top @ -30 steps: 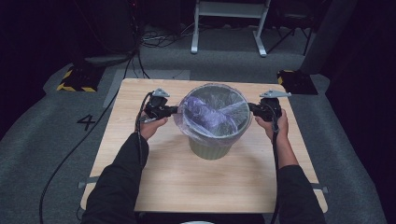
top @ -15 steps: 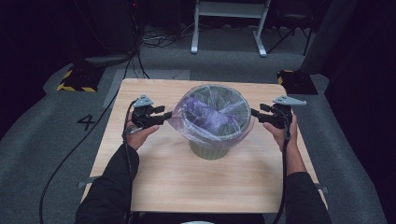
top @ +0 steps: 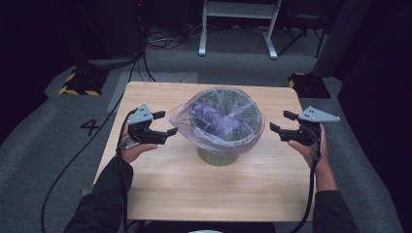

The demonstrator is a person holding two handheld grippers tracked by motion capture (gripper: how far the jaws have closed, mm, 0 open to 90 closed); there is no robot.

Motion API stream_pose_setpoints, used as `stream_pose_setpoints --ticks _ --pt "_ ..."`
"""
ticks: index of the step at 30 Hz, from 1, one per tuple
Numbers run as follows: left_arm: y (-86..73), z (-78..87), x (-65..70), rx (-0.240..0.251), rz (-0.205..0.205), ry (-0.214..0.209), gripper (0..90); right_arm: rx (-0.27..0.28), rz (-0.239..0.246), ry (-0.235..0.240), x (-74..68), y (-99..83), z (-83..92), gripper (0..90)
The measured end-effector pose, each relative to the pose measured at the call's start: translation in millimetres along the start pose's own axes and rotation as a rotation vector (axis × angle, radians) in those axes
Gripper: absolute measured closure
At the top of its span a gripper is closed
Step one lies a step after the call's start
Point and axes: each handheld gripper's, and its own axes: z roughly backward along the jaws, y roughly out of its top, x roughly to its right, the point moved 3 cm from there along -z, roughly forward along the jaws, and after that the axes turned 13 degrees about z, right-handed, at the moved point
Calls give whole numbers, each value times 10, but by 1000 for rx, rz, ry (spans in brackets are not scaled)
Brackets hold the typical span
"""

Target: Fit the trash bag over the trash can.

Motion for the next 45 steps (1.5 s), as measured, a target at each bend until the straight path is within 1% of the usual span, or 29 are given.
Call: stream_pose_setpoints --ticks 1,2,3,4,6,8,9,10,12,13,14,15,16,19,20,21,22,25,26,27,29,32,33,37,39,40,41,43,45 --pt "10 -10 48 -6 -16 -4 192 18 8 14 -65 3 35 245" --pt "18 -25 90 -8 -23 -7 191 25 19 38 -130 3 59 244" --pt "30 -41 120 -8 -32 -5 191 26 40 49 -187 -2 77 237" --pt "42 -53 144 -12 -42 -3 192 27 49 57 -245 -5 98 227" --pt "59 -76 189 -19 -59 -16 191 48 62 84 -352 3 141 214" --pt "65 -103 229 -34 -77 -14 198 68 89 109 -474 25 182 202" --pt "67 -117 245 -38 -84 -17 207 83 105 127 -539 39 191 201" --pt "67 -134 258 -45 -90 -17 220 85 126 142 -608 54 189 195" --pt "60 -169 282 -59 -94 -24 272 76 173 154 -736 83 161 194" --pt "58 -185 288 -67 -100 -24 295 70 186 163 -796 94 138 214" --pt "54 -204 295 -71 -101 -23 333 64 197 159 -847 103 109 239" --pt "48 -221 299 -77 -103 -29 391 62 199 150 -892 106 77 257" --pt "42 -238 302 -82 -102 -30 431 60 200 156 -930 102 45 291" --pt "12 -293 312 -102 -129 -17 586 34 212 165 -1003 61 -36 461" --pt "0 -309 312 -109 -139 -21 648 30 219 171 -1015 45 -52 548" --pt "-15 -328 313 -120 -149 -19 718 41 213 177 -1024 27 -62 601" --pt "-32 -349 314 -129 -158 -20 753 49 201 189 -1029 7 -76 661" --pt "-82 -415 310 -123 -148 -34 869 53 192 198 -1046 -55 -142 813" --pt "-94 -437 306 -120 -142 -36 894 61 182 205 -1048 -74 -162 853" --pt "-105 -460 304 -119 -130 -48 898 65 174 210 -1048 -94 -181 891" --pt "-124 -498 309 -122 -125 -49 899 58 169 220 -1052 -140 -223 899" --pt "-171 -529 319 -139 -122 -55 899 26 167 236 -1070 -224 -269 900" --pt "-194 -539 319 -147 -131 -49 899 18 161 239 -1066 -254 -283 900" --pt "-298 -582 301 -181 -128 -38 899 -7 100 256 -1014 -355 -341 900" --pt "-345 -606 289 -192 -120 -36 899 -24 71 244 -976 -393 -372 900" --pt "-362 -618 279 -202 -122 -30 899 -47 46 244 -954 -421 -401 900" --pt "-380 -633 271 -207 -119 -27 899 -74 31 238 -934 -452 -434 900" --pt "-417 -661 254 -220 -116 -21 899 -109 16 237 -909 -508 -489 900" --pt "-459 -691 234 -234 -115 -16 899 -127 0 237 -885 -553 -527 900"
